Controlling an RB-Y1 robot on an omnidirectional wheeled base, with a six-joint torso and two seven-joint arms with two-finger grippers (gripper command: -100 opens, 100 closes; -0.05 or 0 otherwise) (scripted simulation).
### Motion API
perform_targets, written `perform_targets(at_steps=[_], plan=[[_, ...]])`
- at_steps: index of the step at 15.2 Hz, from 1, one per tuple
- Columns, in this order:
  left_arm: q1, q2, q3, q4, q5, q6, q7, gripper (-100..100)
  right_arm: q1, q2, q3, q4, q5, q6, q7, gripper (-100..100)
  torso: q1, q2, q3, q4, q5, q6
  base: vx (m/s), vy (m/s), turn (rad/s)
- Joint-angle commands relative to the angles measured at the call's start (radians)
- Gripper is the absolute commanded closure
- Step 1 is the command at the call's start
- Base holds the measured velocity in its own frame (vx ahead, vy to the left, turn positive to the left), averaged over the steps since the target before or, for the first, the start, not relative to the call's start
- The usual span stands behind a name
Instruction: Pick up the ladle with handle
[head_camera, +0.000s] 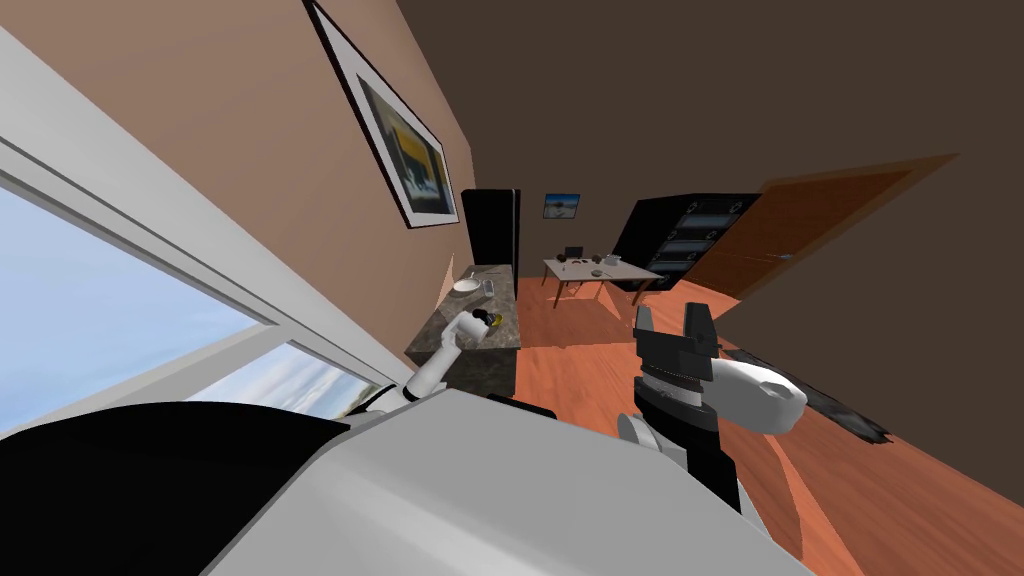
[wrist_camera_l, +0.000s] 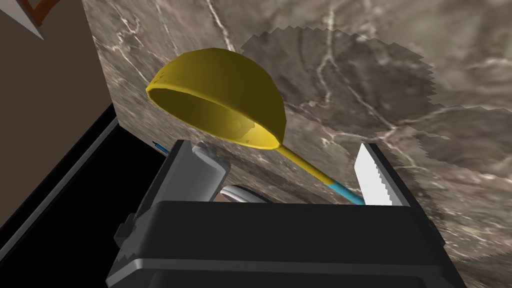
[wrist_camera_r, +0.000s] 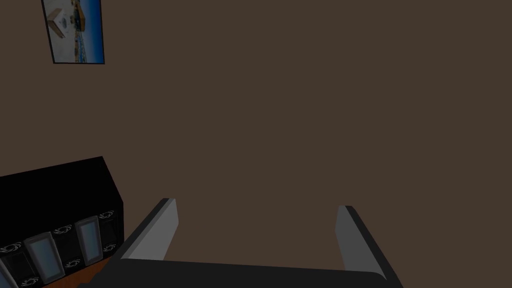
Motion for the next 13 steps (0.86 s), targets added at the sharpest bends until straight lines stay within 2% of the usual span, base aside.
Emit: perform_targets(at_steps=[1, 2, 3, 4, 8, 9, 11, 12, 13], plan=[[0.001, -0.004, 0.001, 0.032, -0.005, -0.034, 0.001, -100, 0.0, 0.0, 0.0, 0.0, 0.0, 0.0, 0.0, 0, 0.0, 0.0, 0.0, 0.0, 0.0, 0.0, 0.0, 0.0, 0.0], [0.001, -0.006, 0.002, 0.047, -0.007, -0.048, 0.001, -100, 0.0, 0.0, 0.0, 0.0, 0.0, 0.0, 0.0, 0, 0.0, 0.0, 0.0, 0.0, 0.0, 0.0, 0.0, 0.0, 0.0], [-0.001, -0.004, 0.001, 0.034, -0.004, -0.032, 0.0, -100, 0.0, 0.0, 0.0, 0.0, 0.0, 0.0, 0.0, 0, 0.0, 0.0, 0.0, 0.0, 0.0, 0.0, 0.0, 0.0, 0.0], [-0.001, -0.004, 0.001, 0.038, -0.005, -0.037, 0.001, 100, 0.0, 0.0, 0.0, 0.0, 0.0, 0.0, 0.0, 0, 0.0, 0.0, 0.0, 0.0, 0.0, 0.0, 0.0, 0.0, 0.0], [-0.002, -0.003, 0.001, 0.036, -0.007, -0.038, -0.001, 100, 0.0, 0.0, 0.0, 0.0, 0.0, 0.0, 0.0, 0, 0.001, -0.001, -0.001, -0.001, 0.001, 0.0, 0.0, 0.0, 0.0], [0.002, 0.0, 0.0, 0.002, -0.001, -0.007, 0.0, 100, 0.0, 0.0, 0.0, 0.0, 0.0, 0.0, 0.0, 0, 0.001, -0.001, -0.001, -0.001, 0.002, 0.0, 0.0, 0.0, 0.0], [0.002, 0.002, -0.001, -0.02, 0.002, 0.013, 0.0, 100, 0.0, 0.0, 0.0, 0.0, 0.0, 0.0, 0.0, 0, 0.001, -0.001, -0.001, -0.001, 0.001, 0.0, 0.0, 0.0, 0.0], [0.002, 0.003, -0.001, -0.028, 0.003, 0.02, 0.0, 100, 0.0, 0.0, 0.0, 0.0, 0.0, 0.0, 0.0, 0, 0.001, -0.001, -0.001, -0.001, 0.001, 0.0, 0.0, 0.0, 0.0], [0.003, 0.002, -0.001, -0.014, 0.001, 0.005, 0.0, 100, 0.0, 0.0, 0.0, 0.0, 0.0, 0.0, 0.0, 0, 0.001, -0.001, -0.001, -0.001, 0.001, 0.0, 0.0, 0.0, 0.0]])
